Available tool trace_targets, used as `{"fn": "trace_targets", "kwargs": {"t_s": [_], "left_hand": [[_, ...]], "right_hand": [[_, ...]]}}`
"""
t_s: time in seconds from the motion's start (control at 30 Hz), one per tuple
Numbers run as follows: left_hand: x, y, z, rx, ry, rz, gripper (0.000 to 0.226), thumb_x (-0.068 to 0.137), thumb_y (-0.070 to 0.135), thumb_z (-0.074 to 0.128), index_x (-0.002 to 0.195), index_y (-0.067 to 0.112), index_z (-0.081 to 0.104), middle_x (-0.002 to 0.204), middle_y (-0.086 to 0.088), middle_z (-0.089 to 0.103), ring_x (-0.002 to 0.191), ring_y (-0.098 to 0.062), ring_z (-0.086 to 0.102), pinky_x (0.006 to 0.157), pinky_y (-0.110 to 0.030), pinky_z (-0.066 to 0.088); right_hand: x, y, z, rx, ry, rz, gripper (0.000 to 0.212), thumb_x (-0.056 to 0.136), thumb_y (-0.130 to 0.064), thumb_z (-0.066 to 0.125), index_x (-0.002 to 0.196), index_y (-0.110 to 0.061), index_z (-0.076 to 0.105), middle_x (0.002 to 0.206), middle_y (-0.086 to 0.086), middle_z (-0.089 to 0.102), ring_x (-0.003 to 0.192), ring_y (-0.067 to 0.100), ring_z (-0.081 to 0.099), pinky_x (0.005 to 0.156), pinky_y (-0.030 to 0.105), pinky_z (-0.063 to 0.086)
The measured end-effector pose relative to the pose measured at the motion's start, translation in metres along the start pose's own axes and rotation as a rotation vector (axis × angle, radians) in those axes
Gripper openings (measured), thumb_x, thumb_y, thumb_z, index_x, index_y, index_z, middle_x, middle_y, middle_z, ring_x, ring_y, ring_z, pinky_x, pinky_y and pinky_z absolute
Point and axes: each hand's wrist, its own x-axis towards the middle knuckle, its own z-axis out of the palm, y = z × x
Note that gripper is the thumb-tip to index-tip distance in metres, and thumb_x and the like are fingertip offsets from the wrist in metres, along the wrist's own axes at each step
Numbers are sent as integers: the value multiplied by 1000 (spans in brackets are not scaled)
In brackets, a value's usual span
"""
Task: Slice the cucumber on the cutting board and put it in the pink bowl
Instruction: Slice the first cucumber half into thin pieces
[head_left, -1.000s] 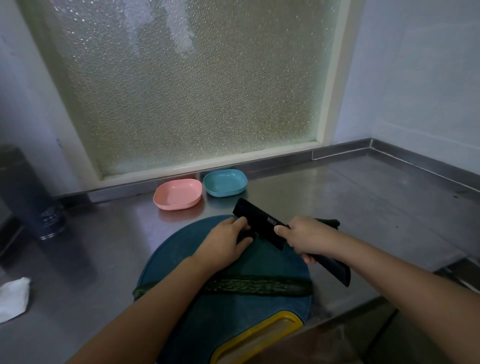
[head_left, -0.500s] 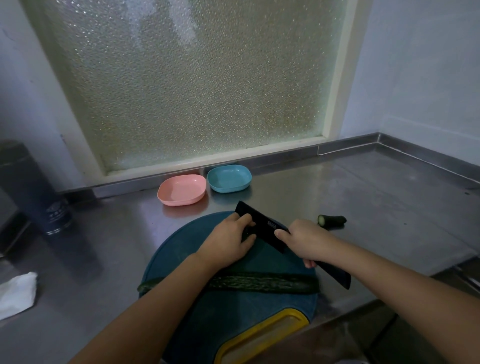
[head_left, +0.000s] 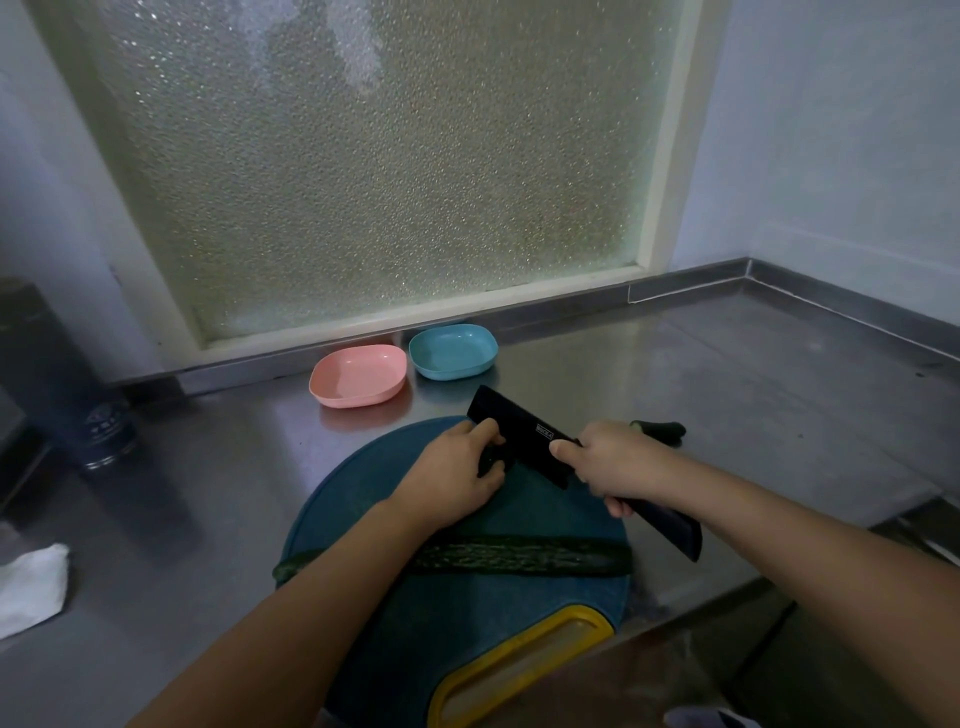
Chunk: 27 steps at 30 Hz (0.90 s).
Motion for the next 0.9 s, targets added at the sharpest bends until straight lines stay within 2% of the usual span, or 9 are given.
{"fn": "trace_targets", "kwargs": {"t_s": [0.13, 0.3, 0.47, 0.57, 0.73, 0.9], "left_hand": [[0, -1, -1, -10, -3, 4, 23, 87, 28, 56, 108, 21, 51, 103, 2, 54, 88, -11, 53, 74, -21, 40], [0, 0, -2, -3, -18, -2, 25, 87, 30, 55, 111, 22, 51, 101, 1, 54, 89, -14, 54, 79, -30, 47], [0, 1, -2, -3, -12, 0, 25, 88, 30, 54, 112, 22, 51, 102, 0, 54, 90, -14, 54, 79, -29, 46], [0, 0, -1, -9, -11, 1, 25, 88, 30, 54, 111, 22, 50, 103, 1, 54, 91, -14, 55, 80, -30, 47], [-1, -1, 0, -13, 5, 10, 23, 88, 29, 55, 109, 22, 50, 104, 3, 54, 90, -11, 53, 76, -21, 41], [-1, -1, 0, -17, -4, 6, 22, 87, 29, 56, 108, 22, 51, 104, 2, 55, 93, -12, 55, 81, -26, 45]], "right_hand": [[1, -2, 0, -9, -8, 5, 44, 102, -38, 35, 72, -8, 46, 45, 9, 52, 27, 12, 45, 33, 17, 36], [0, -4, -6, -7, 17, 6, 43, 102, -38, 35, 69, -11, 42, 43, 8, 51, 25, 11, 44, 34, 16, 36], [1, -7, -8, -20, 16, 3, 43, 102, -38, 35, 68, -11, 41, 39, 7, 50, 24, 11, 43, 34, 17, 37], [2, -6, -7, -13, 13, -3, 43, 102, -38, 34, 68, -13, 40, 45, 9, 52, 29, 13, 46, 35, 19, 38], [5, -4, -4, -16, -4, 3, 43, 102, -39, 34, 68, -14, 40, 47, 8, 52, 30, 14, 46, 36, 18, 37], [8, -6, 0, 30, -27, 13, 40, 101, -40, 34, 73, -12, 42, 51, 10, 53, 36, 16, 48, 36, 21, 39]]}}
